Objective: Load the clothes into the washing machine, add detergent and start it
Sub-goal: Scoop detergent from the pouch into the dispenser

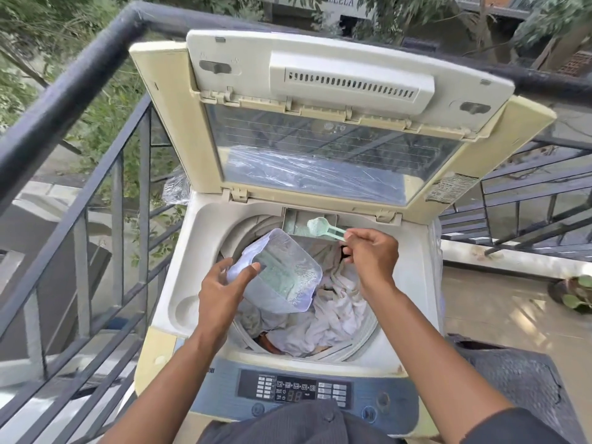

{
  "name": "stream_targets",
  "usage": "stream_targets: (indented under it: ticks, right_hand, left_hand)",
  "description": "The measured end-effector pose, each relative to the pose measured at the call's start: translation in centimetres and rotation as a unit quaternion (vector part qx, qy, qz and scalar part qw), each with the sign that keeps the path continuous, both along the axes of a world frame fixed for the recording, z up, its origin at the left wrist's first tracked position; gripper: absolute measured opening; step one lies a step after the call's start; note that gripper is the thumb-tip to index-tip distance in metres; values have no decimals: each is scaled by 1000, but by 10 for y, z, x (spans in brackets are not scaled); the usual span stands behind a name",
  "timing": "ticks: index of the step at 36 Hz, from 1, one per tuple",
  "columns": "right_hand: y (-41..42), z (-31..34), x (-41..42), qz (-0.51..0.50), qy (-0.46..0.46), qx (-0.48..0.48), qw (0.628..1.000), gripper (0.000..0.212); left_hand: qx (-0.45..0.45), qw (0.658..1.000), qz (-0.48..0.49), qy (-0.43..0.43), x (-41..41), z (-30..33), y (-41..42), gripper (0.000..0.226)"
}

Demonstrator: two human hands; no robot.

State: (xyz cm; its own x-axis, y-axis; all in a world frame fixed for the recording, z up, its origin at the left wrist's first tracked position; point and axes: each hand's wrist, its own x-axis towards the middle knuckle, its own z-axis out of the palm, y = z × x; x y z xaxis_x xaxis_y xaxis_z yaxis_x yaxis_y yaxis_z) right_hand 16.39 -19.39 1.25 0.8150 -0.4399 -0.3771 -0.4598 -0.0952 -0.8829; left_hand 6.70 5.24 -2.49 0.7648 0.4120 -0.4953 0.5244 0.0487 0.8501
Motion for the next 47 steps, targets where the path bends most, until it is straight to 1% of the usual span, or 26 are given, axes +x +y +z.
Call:
stream_targets:
  ticks: [6,9,15,21,24,29,34,37,41,44,47]
  right_hand:
    - [18,-1,16,31,-10,-43,999,11]
    - [28,-2,23,49,-17,-79,996,12]
    - [42,-5,32,105,-47,-128,985,9]
    - [45,-7,35,151,-72,-181,969,12]
    - [44,-5,35,155,-79,-203,964,10]
    - [38,-4,34,149,-83,-211,963,9]
    - [31,-2,31,159,-97,-258,948,8]
    - [27,0,28,164,-113,-277,940,7]
    - [23,0,25,165,-119,-285,937,6]
    - [21,1,24,159,-121,-293,935,6]
    - [18,1,23,172,-128,-320,923,11]
  left_hand:
    - [6,1000,5,4,-3,1,2,124]
    - [5,1000,11,5,-3,2,3,124]
    - [7,1000,12,3,-3,4,5,125]
    - [8,1000,16,0,-5,5,6,124]
    - [6,1000,19,1,-6,5,7,124]
    - [2,1000,19,0,-7,4,9,121]
    - [0,1000,18,-5,-7,4,8,123]
    - [-6,1000,19,-4,-7,2,8,120]
    - [-9,1000,14,-4,-7,3,7,128]
    - [-14,1000,10,-2,-8,4,5,128]
    - [-11,1000,7,-2,-8,4,3,130]
